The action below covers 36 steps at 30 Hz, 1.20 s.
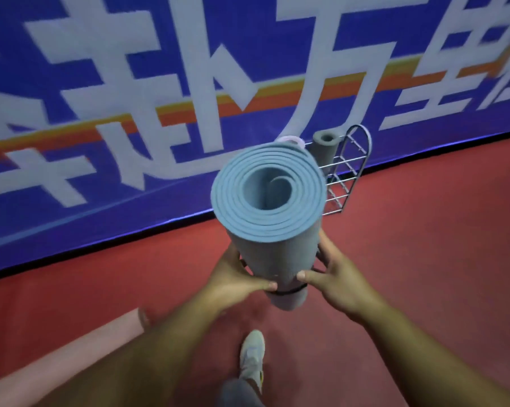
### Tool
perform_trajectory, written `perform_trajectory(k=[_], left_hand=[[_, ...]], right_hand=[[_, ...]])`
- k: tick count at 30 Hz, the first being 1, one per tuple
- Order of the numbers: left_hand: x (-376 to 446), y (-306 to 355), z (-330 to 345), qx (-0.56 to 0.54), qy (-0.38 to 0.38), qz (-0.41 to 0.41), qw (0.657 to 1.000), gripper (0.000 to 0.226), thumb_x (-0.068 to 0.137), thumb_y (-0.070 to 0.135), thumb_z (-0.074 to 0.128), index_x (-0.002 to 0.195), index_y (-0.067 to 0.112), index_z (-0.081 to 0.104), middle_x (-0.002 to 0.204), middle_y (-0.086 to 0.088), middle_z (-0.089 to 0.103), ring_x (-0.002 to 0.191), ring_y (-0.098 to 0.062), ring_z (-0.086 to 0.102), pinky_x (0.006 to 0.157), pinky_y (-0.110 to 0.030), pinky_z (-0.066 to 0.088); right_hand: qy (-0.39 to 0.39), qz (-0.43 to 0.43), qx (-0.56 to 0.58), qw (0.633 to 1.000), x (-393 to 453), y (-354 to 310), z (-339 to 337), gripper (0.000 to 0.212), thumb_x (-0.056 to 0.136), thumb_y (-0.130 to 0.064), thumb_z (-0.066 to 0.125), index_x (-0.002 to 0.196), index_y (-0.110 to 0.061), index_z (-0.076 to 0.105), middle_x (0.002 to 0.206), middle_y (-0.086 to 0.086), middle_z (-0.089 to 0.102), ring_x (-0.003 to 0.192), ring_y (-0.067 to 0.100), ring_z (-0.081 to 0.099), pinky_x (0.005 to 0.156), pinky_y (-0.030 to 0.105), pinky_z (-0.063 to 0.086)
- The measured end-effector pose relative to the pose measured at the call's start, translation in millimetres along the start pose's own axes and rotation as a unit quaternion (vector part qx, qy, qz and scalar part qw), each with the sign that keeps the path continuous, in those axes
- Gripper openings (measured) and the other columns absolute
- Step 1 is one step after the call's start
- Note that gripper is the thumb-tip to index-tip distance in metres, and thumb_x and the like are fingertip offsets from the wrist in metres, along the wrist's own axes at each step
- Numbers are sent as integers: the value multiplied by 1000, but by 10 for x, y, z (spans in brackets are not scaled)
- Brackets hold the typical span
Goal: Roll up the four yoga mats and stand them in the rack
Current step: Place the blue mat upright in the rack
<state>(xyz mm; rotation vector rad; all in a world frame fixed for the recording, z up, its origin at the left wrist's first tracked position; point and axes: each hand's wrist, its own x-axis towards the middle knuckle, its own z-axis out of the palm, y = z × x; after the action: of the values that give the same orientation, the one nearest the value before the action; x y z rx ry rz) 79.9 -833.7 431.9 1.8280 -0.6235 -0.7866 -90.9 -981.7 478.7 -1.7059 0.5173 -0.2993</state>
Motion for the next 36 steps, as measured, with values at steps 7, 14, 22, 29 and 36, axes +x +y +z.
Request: perform_trajectory(k=[7, 14, 22, 29, 36], left_hand=[[1897, 999, 258, 3, -83, 11, 997, 76, 43, 16, 96, 113, 4, 67, 98, -5, 77, 93, -16, 73, 72, -25, 57], [3642, 1920, 1248, 30, -116, 62, 991, 99, 31, 31, 93, 123, 16, 61, 112, -2, 73, 106, -19, 70, 84, -43, 62], [5349, 2902, 2583, 28, -45, 59, 997, 90, 38, 31, 99, 114, 41, 51, 104, 18, 68, 100, -6, 66, 90, -39, 59], [6394, 3284, 3005, -1, -24, 13, 1000, 84, 38, 29, 95, 110, 43, 54, 108, 13, 69, 106, -12, 67, 92, -41, 59], [7124, 3132, 3104, -41, -32, -43, 998, 93, 42, 19, 96, 123, 35, 53, 115, 13, 69, 110, -13, 67, 95, -41, 58]], right_hand=[[75, -4, -16, 997, 1470, -290, -1085, 105, 75, 7, 71, 156, -41, 25, 152, -21, 44, 143, 2, 37, 117, 51, 36], [139, 10, -11, 990, 2573, -138, -2645, 104, 77, 14, 70, 153, -46, 30, 137, -28, 57, 130, -2, 51, 111, 43, 45], [89, -4, -30, 996, 4088, -20, -4762, 94, 71, 8, 82, 145, -32, 41, 126, -22, 64, 123, -1, 56, 105, 42, 51], [62, -1, -32, 998, 5158, 211, -5620, 95, 71, 2, 84, 147, -33, 38, 126, -24, 63, 122, -6, 55, 95, 24, 51], [39, 33, -20, 998, 5940, 618, -5851, 95, 65, -4, 89, 143, -35, 44, 131, -23, 61, 126, 2, 55, 104, 36, 51]])
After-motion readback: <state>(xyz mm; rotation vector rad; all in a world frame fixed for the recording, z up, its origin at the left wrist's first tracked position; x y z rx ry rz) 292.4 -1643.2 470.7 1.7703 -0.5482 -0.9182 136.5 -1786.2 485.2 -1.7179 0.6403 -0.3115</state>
